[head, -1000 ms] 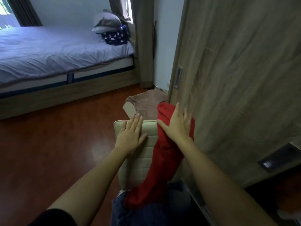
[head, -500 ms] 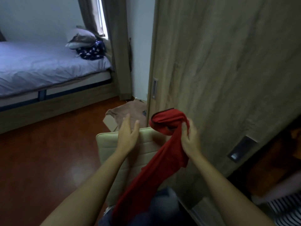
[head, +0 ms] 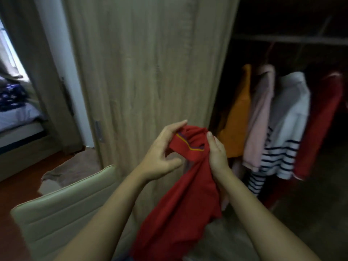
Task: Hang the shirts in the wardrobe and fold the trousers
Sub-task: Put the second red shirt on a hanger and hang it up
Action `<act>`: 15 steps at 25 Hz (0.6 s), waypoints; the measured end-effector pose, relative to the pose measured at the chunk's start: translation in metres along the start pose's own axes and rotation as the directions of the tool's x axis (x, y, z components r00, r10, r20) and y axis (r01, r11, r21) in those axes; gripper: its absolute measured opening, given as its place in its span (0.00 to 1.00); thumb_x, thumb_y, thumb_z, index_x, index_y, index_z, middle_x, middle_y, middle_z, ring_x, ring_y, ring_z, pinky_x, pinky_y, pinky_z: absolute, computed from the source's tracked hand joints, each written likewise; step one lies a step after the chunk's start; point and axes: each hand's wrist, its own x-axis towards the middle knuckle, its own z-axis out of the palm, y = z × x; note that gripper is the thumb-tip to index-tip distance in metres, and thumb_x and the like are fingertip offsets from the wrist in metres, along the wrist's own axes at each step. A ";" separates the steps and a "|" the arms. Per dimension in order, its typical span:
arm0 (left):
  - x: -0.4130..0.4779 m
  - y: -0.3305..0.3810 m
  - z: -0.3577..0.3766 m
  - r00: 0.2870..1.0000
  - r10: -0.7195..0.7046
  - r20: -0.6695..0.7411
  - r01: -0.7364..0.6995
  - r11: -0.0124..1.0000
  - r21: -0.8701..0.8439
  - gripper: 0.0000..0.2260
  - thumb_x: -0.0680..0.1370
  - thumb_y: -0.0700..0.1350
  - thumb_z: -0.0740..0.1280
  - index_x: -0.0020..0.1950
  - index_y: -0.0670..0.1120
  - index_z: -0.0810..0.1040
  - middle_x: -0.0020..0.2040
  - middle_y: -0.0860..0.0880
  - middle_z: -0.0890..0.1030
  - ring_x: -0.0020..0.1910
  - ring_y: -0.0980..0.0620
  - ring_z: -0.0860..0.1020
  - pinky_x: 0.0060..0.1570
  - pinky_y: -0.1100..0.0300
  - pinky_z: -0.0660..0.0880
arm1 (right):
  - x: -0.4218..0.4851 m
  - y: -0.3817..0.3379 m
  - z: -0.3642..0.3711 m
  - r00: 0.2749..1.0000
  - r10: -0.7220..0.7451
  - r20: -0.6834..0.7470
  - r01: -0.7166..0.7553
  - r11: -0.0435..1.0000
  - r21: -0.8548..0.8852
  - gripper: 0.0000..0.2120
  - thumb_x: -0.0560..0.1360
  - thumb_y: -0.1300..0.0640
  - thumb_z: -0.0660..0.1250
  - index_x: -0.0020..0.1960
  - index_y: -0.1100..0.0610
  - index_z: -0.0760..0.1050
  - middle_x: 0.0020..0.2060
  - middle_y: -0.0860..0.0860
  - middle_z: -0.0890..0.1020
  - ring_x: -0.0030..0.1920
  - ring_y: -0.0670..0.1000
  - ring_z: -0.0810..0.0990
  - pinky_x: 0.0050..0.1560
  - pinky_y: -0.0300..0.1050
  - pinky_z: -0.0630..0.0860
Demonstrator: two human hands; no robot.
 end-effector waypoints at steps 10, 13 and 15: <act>0.077 0.051 0.106 0.923 0.335 -0.187 -0.233 0.876 0.422 0.10 0.71 0.44 0.62 0.49 0.42 0.78 0.48 0.47 0.79 0.49 0.52 0.75 0.50 0.61 0.70 | -0.011 -0.027 -0.117 0.984 0.126 0.127 -0.087 0.957 -0.278 0.20 0.82 0.47 0.49 0.68 0.52 0.68 0.64 0.47 0.73 0.67 0.44 0.68 0.66 0.33 0.60; 0.092 0.064 0.130 0.938 0.328 -0.113 -0.239 0.847 0.475 0.08 0.72 0.43 0.64 0.48 0.42 0.76 0.42 0.46 0.79 0.43 0.50 0.76 0.44 0.59 0.70 | -0.018 -0.033 -0.138 0.985 -0.138 -0.105 0.112 0.968 -0.226 0.13 0.79 0.43 0.50 0.52 0.45 0.72 0.48 0.43 0.77 0.52 0.42 0.75 0.56 0.34 0.69; 0.101 0.067 0.143 0.943 0.320 -0.087 -0.235 0.831 0.503 0.08 0.71 0.41 0.66 0.49 0.42 0.76 0.43 0.46 0.78 0.43 0.49 0.76 0.44 0.61 0.68 | -0.025 -0.043 -0.155 0.931 -0.300 -0.208 0.260 0.945 -0.196 0.07 0.74 0.44 0.58 0.48 0.46 0.69 0.41 0.44 0.74 0.41 0.40 0.74 0.45 0.31 0.70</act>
